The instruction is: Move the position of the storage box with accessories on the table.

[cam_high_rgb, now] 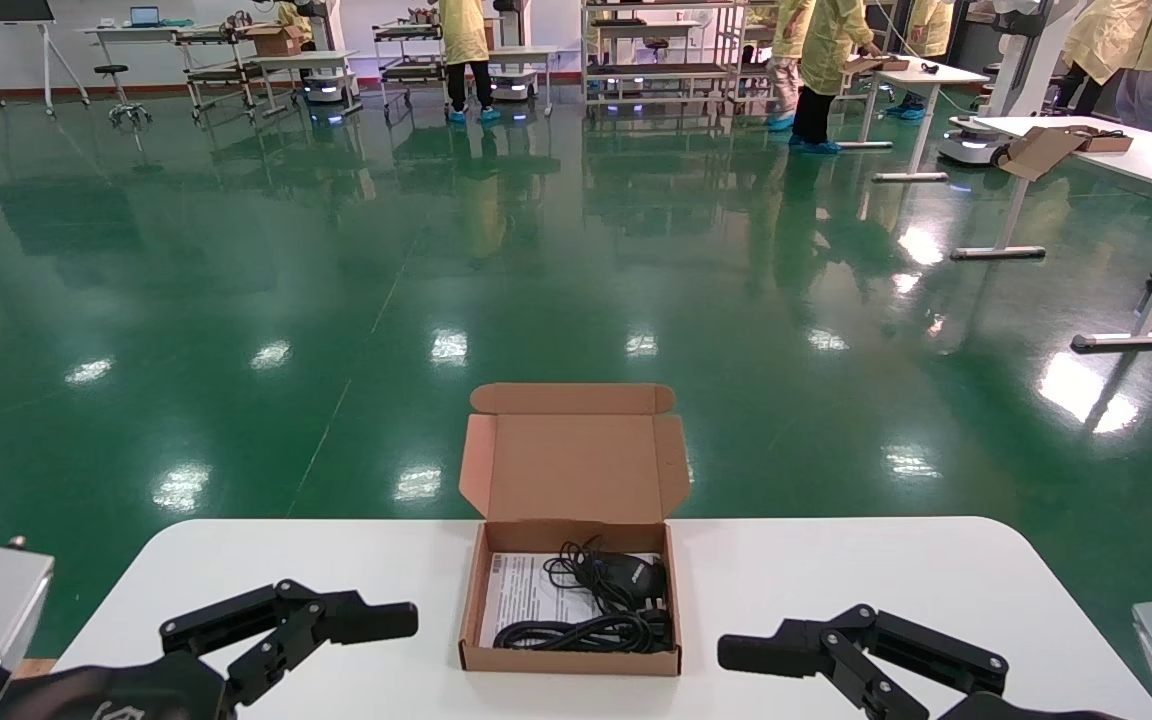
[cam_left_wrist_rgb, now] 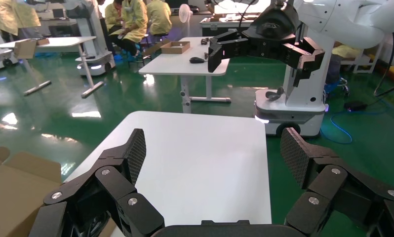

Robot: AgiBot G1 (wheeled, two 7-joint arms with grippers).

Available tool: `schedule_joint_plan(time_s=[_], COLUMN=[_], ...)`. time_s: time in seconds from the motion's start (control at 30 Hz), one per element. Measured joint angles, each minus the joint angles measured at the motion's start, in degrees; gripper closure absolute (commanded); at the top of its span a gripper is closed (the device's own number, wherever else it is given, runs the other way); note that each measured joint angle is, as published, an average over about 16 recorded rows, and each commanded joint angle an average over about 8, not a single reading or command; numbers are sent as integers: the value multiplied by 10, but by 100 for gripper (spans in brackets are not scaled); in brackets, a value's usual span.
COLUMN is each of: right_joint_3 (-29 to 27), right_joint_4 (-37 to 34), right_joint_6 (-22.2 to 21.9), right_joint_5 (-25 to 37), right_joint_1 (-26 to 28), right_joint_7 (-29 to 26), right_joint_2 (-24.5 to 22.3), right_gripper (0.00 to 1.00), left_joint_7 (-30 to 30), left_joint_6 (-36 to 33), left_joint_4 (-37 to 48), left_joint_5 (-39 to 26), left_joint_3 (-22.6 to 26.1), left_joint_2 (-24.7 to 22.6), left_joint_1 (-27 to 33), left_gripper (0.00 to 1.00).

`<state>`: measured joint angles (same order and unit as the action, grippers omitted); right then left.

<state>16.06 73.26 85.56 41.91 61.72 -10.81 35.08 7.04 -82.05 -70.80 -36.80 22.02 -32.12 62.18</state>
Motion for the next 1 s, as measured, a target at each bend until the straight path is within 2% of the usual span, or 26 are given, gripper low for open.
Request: schedule_joint_plan(time_s=[1.0], right_joint_3=[1], right_joint_4=[-1], right_joint_6=[-1], right_joint_5=[2], right_joint_1=[0], right_joint_7=[0], right_joint_2=[0], right_gripper=[0], left_joint_7=[0], left_joint_6=[0], left_joint_4=[0], left_joint_5=[0], left_joint_3=[0], left_joint_2=[0], left_joint_1=[0], left_gripper=[0])
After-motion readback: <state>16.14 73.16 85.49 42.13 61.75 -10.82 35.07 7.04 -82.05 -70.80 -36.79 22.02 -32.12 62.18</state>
